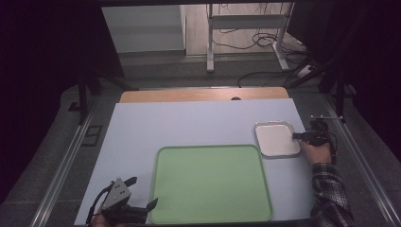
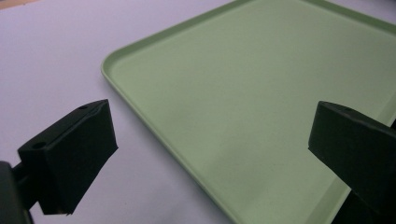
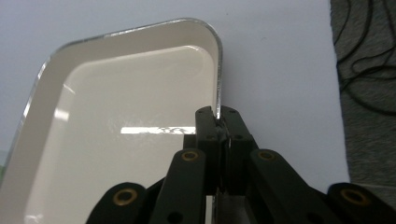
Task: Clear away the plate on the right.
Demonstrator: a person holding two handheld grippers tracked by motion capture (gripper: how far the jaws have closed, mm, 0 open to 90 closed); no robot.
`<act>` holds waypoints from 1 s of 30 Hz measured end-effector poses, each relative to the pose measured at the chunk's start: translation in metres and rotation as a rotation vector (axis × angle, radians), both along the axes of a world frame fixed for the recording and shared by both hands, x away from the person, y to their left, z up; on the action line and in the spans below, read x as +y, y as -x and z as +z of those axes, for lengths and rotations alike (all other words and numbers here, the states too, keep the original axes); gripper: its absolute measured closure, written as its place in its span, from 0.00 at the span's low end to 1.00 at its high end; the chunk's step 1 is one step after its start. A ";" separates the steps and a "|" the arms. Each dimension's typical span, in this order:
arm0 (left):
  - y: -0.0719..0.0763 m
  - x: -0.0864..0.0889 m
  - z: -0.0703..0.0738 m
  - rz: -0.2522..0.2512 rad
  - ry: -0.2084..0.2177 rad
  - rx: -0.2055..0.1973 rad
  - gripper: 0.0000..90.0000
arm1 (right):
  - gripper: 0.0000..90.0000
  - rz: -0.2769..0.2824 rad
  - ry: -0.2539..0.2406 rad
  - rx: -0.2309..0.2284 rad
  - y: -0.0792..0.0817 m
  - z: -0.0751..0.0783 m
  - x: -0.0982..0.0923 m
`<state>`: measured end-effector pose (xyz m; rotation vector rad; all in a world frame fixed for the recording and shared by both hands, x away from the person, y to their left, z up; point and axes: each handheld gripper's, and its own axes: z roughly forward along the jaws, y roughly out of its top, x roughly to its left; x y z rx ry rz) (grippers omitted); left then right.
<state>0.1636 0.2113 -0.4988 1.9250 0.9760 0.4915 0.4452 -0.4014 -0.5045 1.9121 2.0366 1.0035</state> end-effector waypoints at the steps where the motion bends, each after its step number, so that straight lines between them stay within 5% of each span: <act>1: 0.000 0.000 0.000 0.000 0.000 -0.001 0.01 | 0.98 -0.007 -0.023 0.004 0.000 0.000 -0.002; 12: 0.000 0.000 0.000 0.001 0.000 0.000 0.01 | 0.98 -0.054 -0.086 -0.033 0.009 0.009 -0.012; 30: 0.000 -0.001 0.000 0.002 -0.004 -0.003 0.01 | 0.98 0.066 -0.090 -0.030 0.025 0.018 0.025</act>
